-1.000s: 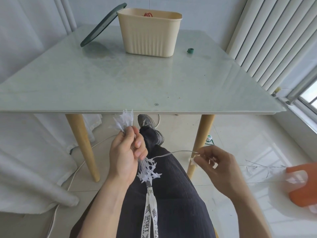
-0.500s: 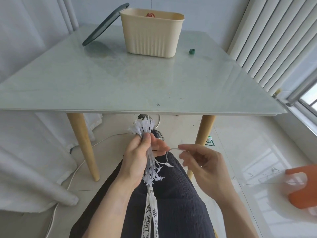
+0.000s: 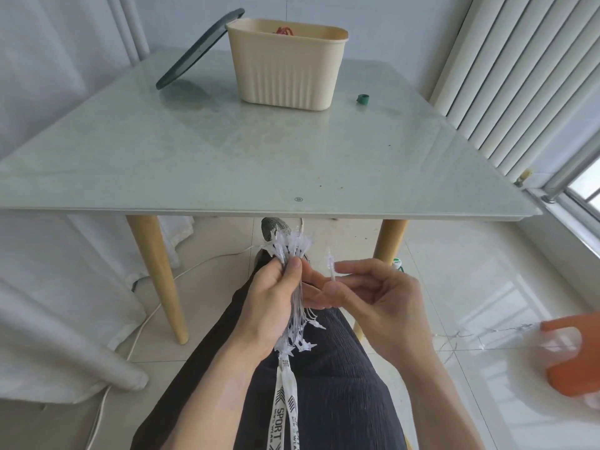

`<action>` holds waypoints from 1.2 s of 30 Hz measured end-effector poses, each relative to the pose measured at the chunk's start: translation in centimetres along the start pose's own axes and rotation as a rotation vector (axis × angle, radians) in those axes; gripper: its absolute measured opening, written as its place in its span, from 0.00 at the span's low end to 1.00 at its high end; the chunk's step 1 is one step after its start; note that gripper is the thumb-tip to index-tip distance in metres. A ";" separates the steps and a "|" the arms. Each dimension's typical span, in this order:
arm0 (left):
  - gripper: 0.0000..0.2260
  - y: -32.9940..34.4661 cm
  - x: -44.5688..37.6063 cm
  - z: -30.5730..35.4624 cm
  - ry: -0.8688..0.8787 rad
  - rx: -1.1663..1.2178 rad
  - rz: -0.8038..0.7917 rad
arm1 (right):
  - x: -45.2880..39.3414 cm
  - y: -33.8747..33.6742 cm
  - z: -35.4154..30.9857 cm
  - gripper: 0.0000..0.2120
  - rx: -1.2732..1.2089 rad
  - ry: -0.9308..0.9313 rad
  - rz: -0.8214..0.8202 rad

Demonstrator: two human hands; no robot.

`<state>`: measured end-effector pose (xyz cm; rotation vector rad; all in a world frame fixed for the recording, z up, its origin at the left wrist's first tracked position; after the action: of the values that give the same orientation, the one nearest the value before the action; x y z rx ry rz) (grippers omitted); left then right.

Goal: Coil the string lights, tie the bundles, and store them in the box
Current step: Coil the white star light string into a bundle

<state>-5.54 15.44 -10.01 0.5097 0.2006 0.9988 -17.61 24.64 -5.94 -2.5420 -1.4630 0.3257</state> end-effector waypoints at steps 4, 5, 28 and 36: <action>0.13 0.7 0.4 -0.1 -0.015 -0.101 -0.024 | -0.4 -0.3 0.5 0.05 0.022 0.033 0.157; 0.13 0.7 0.5 -0.2 -0.006 -0.145 -0.018 | -0.4 -0.1 0.7 0.05 0.018 0.037 0.186; 0.15 -0.7 0.4 0.5 0.089 -0.254 0.094 | 0.8 4.9 0.7 0.13 0.089 -0.049 -0.024; 0.11 -2.0 -0.5 0.7 0.109 0.155 0.130 | -0.1 1.8 2.4 0.06 0.573 -0.040 -0.016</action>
<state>-4.02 13.91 -10.39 0.6159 0.3484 1.1443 -16.79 23.79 -8.69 -2.0703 -1.1821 0.6846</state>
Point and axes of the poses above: each hand's wrist, its own x-axis away from the middle knuckle, its own y-axis out of the palm, z = x × y, the point moved 7 cm from there along -x, towards the middle knuckle, and after that the axes turned 14 degrees about x, right-handed, at the moved point
